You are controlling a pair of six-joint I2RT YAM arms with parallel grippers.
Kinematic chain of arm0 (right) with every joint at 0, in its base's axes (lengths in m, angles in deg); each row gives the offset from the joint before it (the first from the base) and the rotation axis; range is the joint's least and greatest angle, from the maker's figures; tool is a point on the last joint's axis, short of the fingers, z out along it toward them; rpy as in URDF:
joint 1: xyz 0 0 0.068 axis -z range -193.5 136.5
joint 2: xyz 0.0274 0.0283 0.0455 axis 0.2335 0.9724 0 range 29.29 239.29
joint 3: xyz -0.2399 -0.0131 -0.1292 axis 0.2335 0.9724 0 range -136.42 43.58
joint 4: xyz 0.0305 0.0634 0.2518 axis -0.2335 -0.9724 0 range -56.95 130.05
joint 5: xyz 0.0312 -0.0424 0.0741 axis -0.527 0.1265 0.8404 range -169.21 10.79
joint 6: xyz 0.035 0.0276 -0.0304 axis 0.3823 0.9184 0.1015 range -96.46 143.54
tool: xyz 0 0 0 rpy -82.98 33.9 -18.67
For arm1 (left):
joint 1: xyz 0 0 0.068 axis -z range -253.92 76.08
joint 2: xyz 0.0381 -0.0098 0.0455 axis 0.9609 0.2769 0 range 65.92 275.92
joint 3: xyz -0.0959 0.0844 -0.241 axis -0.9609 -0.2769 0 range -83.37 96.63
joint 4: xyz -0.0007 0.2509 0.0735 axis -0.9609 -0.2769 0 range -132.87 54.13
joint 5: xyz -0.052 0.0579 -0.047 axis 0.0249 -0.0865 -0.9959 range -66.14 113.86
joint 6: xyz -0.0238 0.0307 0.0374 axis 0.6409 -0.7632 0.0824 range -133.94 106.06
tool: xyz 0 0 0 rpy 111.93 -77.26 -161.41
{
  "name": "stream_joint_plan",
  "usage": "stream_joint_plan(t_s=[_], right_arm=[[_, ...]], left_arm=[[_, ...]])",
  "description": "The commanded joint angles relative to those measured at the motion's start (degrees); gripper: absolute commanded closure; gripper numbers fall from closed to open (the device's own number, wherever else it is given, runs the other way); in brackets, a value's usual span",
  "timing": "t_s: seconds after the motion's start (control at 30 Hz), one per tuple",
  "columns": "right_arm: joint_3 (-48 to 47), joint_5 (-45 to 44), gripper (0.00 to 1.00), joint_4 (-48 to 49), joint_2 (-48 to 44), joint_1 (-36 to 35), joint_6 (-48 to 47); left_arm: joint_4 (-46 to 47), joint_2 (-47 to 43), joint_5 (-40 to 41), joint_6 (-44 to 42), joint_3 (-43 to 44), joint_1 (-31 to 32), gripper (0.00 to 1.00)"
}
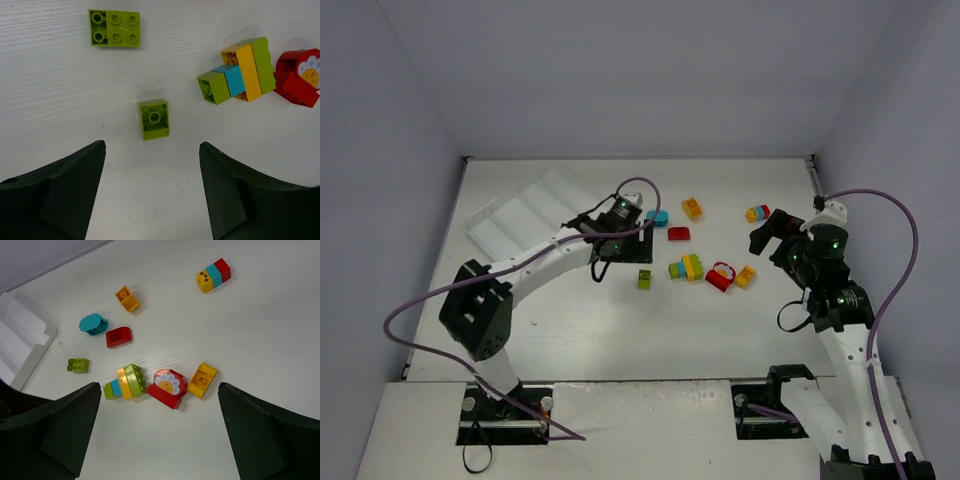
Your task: Sort the legos into containers by color
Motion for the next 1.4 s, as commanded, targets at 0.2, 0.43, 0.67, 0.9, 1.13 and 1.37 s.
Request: stream_joint_plan(t_s=[0.2, 0.43, 0.67, 0.9, 1.13, 1.37], right_arm=[[1.09, 0.36, 0.0, 4.53, 0.16, -0.93, -0.09], [1.53, -0.52, 0.0, 4.53, -0.72, -1.37, -0.35], [1.88, -1.22, 0.0, 4.53, -0.99, -2.16, -0.44], [1.8, -1.66, 0.0, 4.62, -1.16, -2.95, -0.71], [1.71, -1.92, 0.0, 4.71, -1.86, -4.18, -1.14], [2.06, -1.57, 0.0, 5.06, -3.01, -5.23, -1.32]], left_arm=[[5.99, 12.28, 3.56, 2.51, 7.84, 3.72, 0.47], [1.52, 18.09, 8.65, 2.86, 10.83, 5.3, 0.55], [-0.77, 17.22, 11.29, 3.66, 10.22, 5.3, 0.81], [-6.11, 8.89, 16.82, 2.78, 8.46, 4.51, 0.96], [-11.23, -3.16, 22.11, 0.14, 4.78, -7.68, 0.96], [-9.22, -8.36, 18.17, 1.28, 0.2, -30.72, 0.95]])
